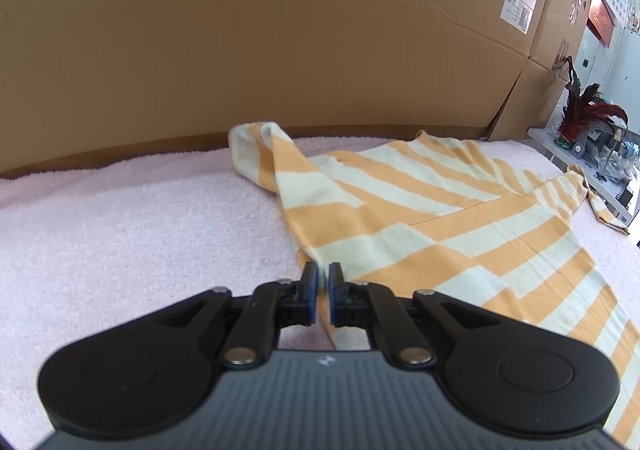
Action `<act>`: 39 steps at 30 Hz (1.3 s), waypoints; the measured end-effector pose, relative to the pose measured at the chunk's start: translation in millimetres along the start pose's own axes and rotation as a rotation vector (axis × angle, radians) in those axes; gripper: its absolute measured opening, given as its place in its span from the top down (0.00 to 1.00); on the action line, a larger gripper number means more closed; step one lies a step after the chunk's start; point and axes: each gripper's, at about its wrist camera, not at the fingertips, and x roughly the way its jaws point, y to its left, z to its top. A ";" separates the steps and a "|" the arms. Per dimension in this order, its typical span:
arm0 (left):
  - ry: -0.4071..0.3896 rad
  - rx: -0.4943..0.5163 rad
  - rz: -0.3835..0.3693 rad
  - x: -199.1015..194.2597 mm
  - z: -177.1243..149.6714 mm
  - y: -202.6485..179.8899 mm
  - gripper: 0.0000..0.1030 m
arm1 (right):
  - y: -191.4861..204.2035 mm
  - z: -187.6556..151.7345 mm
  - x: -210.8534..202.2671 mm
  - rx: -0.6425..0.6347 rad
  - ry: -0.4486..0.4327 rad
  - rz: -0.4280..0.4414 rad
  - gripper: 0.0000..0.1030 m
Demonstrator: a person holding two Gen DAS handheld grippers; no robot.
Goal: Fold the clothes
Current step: 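Lower the sleeve onto the shirt and open the right gripper, then withdraw the open right gripper from the striped shirt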
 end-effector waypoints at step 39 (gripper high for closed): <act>-0.067 -0.037 -0.041 -0.1 -15.7 8.0 0.96 | 38.7 12.6 44.2 -0.468 -0.078 -0.398 0.73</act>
